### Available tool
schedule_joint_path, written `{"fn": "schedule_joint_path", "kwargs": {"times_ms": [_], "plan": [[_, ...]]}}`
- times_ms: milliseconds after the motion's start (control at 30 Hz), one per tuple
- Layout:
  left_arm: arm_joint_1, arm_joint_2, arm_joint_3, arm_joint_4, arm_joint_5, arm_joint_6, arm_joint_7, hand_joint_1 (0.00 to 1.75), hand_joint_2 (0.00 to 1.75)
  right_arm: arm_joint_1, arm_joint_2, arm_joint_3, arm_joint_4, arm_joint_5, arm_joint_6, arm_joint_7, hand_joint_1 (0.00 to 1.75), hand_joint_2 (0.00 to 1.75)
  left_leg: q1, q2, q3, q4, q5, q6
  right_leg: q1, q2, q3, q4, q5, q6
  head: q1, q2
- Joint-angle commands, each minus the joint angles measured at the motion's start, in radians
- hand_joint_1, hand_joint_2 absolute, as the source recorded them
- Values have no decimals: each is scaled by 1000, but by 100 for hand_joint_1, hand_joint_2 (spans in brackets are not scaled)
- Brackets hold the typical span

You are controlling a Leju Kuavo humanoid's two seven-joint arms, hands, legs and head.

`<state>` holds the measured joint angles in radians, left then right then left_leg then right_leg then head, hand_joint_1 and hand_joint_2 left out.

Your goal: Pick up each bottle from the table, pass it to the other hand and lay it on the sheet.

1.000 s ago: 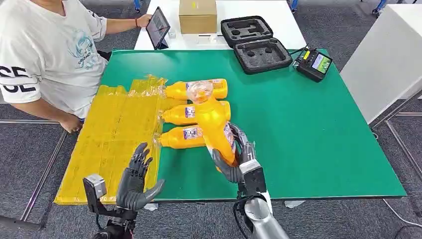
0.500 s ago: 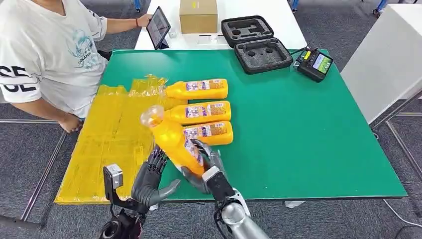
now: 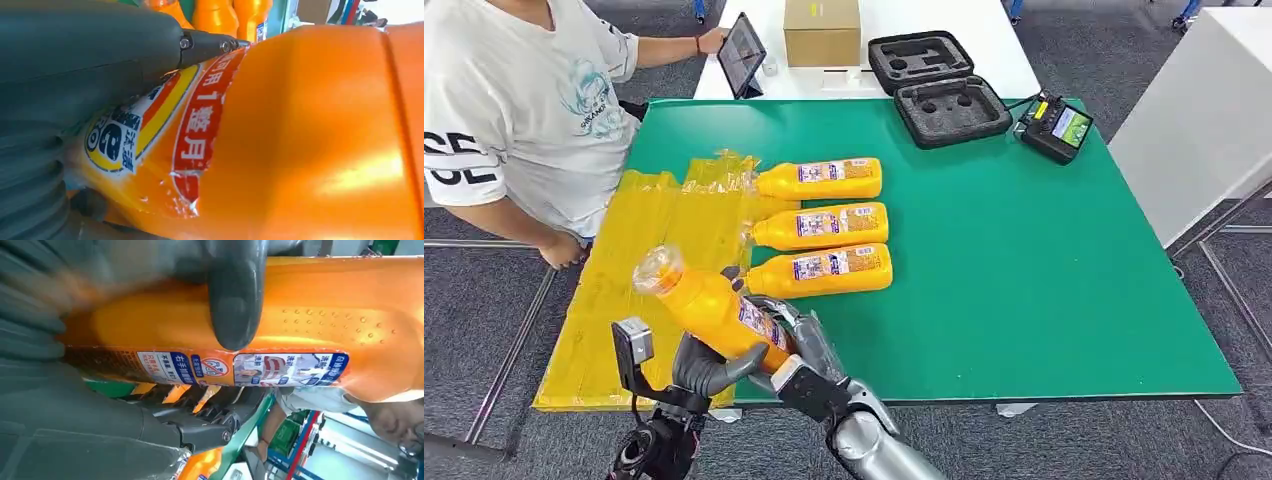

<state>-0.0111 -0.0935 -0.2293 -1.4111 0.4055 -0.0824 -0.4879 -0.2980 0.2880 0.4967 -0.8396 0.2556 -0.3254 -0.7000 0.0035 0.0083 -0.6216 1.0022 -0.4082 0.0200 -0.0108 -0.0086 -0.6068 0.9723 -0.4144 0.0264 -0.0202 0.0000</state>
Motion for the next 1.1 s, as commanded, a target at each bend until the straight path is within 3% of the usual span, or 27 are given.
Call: {"fn": "schedule_joint_path", "kwargs": {"times_ms": [33,300,433,467,500,533,867,1100], "plan": [[-19,20,39,-82,10,13,-33,0,175,-47,-2,64,187,35,28,2,175,175,1,-1,5,0,-2,-1,1,0,6,-1,-2,-1,0,0],[42,34,104,-196,60,9,-46,0,175,-72,15,102,279,108,41,3,175,175,1,0,6,-1,-2,-2,1,1,6,-1,-2,-1,0,0],[43,51,116,-171,168,-99,10,2,175,-101,34,103,303,141,16,2,175,175,2,2,9,0,-5,-2,2,4,8,-1,-4,-2,0,0],[38,53,118,-159,174,-101,23,93,175,-104,37,107,303,153,-3,5,175,175,1,1,4,-1,-2,-1,1,2,3,-1,-2,-1,0,0],[29,57,115,-142,167,-100,34,161,175,-108,41,108,303,157,-3,8,175,175,1,1,5,-1,-2,-1,1,3,5,-1,-2,-1,0,0],[22,58,111,-131,163,-100,40,175,175,-110,43,107,303,158,-8,9,175,175,2,1,6,-1,-2,-2,2,3,6,-1,-2,-2,0,0],[18,93,22,-75,103,-129,89,175,175,-110,40,50,243,123,-50,2,175,175,1,-1,6,-1,-1,-2,1,1,5,-1,-2,-1,0,0],[51,95,47,-85,39,-69,68,175,175,-92,30,31,189,108,-55,2,175,175,0,1,5,-2,0,-1,0,3,5,-1,0,-1,0,0]]}}
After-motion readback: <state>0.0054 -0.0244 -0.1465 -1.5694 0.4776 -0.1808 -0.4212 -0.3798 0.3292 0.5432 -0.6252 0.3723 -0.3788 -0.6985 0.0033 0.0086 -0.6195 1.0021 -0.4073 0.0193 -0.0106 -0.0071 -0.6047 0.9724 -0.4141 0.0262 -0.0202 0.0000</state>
